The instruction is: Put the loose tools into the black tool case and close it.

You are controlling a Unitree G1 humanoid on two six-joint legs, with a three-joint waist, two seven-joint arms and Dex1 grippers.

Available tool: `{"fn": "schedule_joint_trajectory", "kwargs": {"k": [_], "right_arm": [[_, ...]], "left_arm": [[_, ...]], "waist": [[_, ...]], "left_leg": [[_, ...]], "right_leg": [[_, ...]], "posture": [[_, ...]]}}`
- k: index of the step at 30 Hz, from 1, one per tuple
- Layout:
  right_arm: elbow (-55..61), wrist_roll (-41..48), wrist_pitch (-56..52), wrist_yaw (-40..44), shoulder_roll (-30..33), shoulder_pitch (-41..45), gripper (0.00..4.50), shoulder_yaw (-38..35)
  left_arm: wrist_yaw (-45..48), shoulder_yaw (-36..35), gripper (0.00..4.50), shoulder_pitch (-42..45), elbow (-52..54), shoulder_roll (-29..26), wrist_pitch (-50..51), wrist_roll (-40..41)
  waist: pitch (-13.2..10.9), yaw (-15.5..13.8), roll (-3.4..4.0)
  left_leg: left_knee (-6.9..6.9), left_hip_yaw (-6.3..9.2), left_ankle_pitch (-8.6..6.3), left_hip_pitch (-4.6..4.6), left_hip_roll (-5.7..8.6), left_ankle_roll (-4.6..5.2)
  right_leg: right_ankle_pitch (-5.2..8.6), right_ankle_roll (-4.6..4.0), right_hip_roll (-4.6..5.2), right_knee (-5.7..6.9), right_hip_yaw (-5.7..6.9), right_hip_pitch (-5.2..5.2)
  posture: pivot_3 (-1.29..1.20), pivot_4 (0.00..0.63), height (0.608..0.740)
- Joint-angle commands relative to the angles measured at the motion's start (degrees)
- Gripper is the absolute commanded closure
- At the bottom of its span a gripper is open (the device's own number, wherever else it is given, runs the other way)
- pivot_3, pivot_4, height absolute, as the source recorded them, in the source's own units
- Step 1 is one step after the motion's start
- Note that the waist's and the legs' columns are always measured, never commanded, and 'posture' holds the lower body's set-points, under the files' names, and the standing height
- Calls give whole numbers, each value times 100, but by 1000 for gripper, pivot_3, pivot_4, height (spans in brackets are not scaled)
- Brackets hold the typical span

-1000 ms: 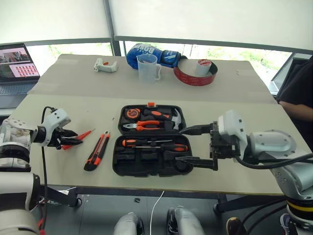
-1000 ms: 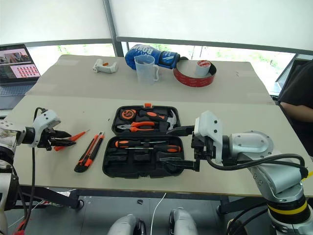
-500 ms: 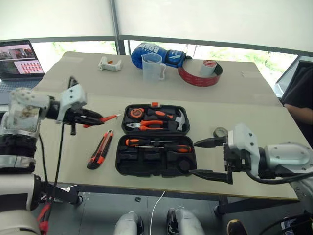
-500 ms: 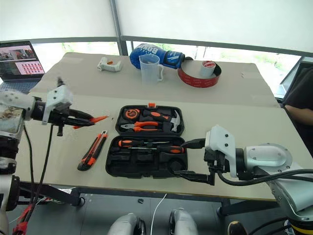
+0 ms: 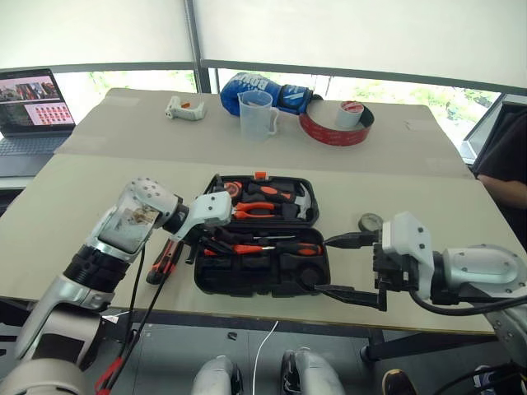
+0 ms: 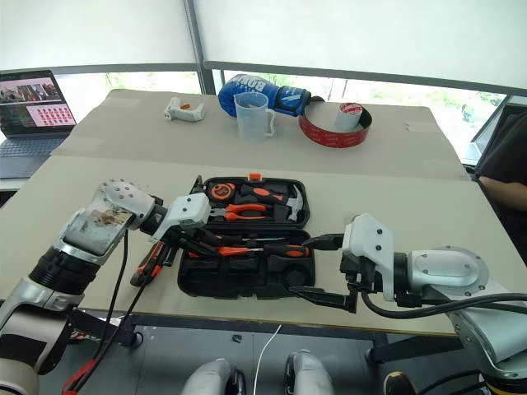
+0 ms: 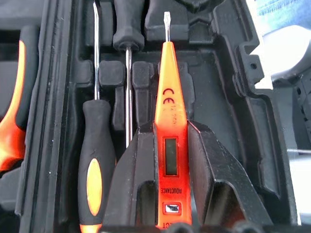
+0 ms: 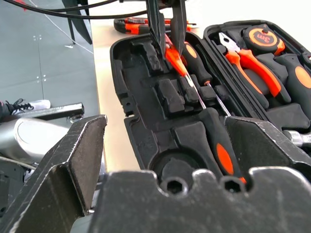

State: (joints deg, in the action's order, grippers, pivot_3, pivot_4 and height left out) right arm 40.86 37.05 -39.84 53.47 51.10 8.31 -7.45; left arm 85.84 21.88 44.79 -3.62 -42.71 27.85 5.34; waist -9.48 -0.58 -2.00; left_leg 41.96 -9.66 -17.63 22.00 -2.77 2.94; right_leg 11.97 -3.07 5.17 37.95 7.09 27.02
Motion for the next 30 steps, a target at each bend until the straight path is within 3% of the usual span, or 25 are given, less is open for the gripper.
{"fn": "schedule_joint_trajectory", "kwargs": {"k": [1,6,17,18,21,22,29,30], "right_arm": [[81,-33,171,-137,-31,10,0,-96],[157,-36,208,-234,-19,-132,0,-147],[185,-1,217,-416,-25,-160,0,-121],[191,1,219,-416,-18,-176,0,-132],[219,4,207,-432,-22,-213,0,-109],[235,13,199,-436,-25,-233,0,-105],[193,17,218,-411,-19,-308,0,-126],[177,9,218,-417,-29,-293,0,-106]], "left_arm": [[4,230,4090,81,-106,-21,33,-220],[141,382,4090,76,-201,-112,4,-331],[50,456,4090,309,-700,240,-65,-446],[95,428,3087,313,-667,243,-50,-391],[225,187,2210,317,-515,185,141,-109],[270,29,1535,316,-472,120,208,29],[557,-1084,1517,149,-281,-209,766,1228],[420,-1284,1788,49,-338,-139,728,1355]], "waist": [[0,-2,0],[0,-1,0],[0,-11,0],[0,-13,0],[0,-13,0],[0,-13,0],[0,8,0],[0,2,0]], "left_leg": [[0,0,0,0,0,0],[0,0,0,0,0,1],[1,1,0,-3,-1,2],[0,1,0,-3,0,2],[1,2,0,1,0,2],[2,2,0,0,0,2],[1,4,1,0,-6,1],[1,4,1,0,-6,1]], "right_leg": [[0,0,0,0,0,0],[0,0,2,-1,0,0],[0,0,2,2,-2,-1],[0,0,3,2,-1,-1],[0,0,3,2,1,-1],[0,0,3,2,1,-1],[1,-1,8,2,0,1],[0,-1,8,2,0,1]], "posture": [[0,150,714],[0,150,714],[0,150,714],[0,150,714],[0,150,714],[0,150,714],[0,150,714],[0,150,714]]}}
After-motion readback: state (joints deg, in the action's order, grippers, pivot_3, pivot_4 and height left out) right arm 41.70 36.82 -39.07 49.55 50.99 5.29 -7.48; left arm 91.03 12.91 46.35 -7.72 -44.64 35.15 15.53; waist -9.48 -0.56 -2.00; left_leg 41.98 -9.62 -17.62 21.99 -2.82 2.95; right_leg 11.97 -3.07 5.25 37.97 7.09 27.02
